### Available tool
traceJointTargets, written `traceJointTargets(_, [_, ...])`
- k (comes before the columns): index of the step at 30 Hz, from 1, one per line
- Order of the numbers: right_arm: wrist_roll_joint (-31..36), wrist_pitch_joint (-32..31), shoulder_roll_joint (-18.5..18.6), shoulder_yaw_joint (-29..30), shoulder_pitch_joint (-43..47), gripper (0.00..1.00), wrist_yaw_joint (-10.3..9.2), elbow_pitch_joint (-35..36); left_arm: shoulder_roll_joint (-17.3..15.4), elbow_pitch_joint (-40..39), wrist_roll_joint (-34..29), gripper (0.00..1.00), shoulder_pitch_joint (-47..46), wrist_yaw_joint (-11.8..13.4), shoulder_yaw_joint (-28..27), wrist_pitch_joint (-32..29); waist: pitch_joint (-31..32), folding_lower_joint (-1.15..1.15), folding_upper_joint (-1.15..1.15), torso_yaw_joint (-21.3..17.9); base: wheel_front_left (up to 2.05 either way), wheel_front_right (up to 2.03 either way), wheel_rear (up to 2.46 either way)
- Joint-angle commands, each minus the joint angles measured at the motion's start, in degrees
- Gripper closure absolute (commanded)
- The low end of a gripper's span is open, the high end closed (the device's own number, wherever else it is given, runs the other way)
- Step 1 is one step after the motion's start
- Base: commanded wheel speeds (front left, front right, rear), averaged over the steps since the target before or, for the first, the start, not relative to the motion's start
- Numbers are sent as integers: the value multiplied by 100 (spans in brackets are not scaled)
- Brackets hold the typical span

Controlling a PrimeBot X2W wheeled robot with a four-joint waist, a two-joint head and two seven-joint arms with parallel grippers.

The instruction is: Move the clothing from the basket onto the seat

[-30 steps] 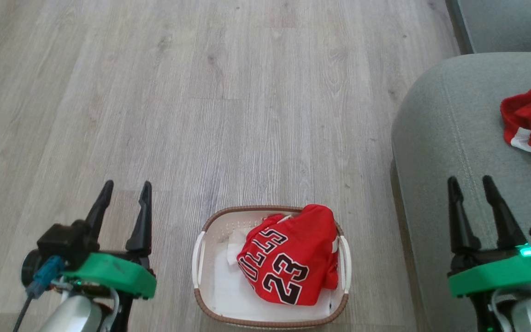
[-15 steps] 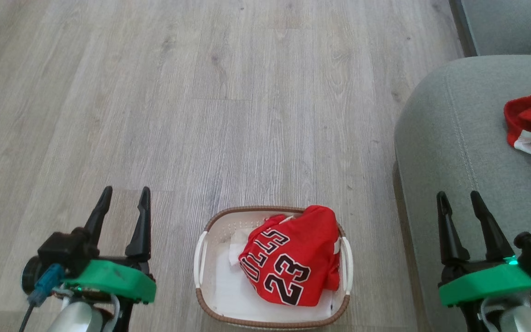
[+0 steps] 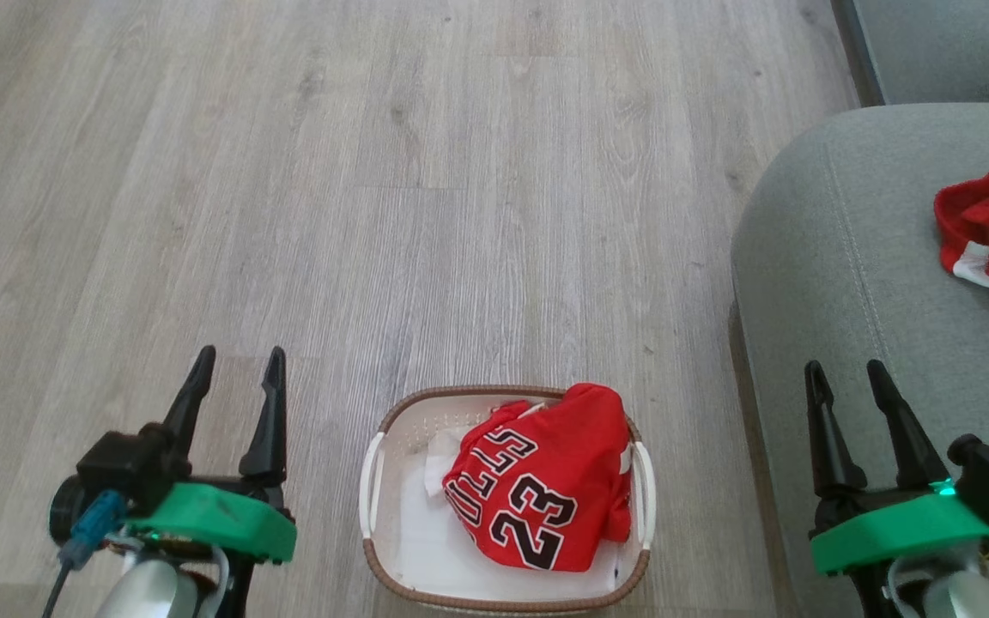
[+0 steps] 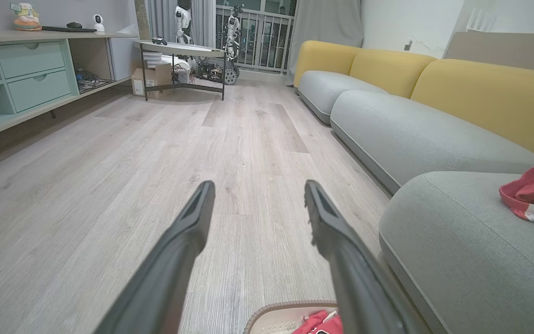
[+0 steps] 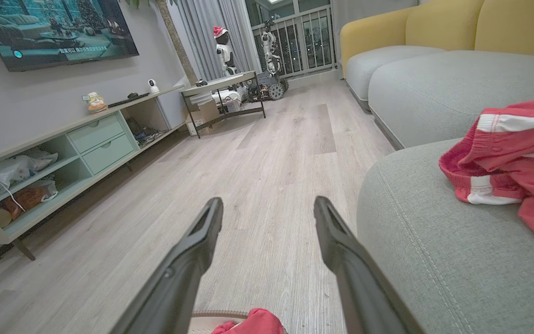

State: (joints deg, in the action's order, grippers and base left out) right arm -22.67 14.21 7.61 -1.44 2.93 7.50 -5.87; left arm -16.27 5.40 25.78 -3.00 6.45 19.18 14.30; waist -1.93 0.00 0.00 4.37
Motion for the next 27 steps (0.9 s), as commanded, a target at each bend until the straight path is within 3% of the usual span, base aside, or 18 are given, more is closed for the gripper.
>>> traceJointTargets(1, [34,68,47,-129,-173,0,-1,186,-64,-156,-80,0,-153,-24,-308,70,1,0,0,-1,0,0,0])
traceJointTargets(14, [25,76,26,-176,-300,0,-1,227,42,-83,-198,0,-193,-163,-426,70,-123,0,0,-103,0,0,0])
traceJointTargets(27, [31,78,37,-88,-826,0,-1,446,231,89,-286,0,-763,-433,-291,70,-788,0,0,-394,0,0,0])
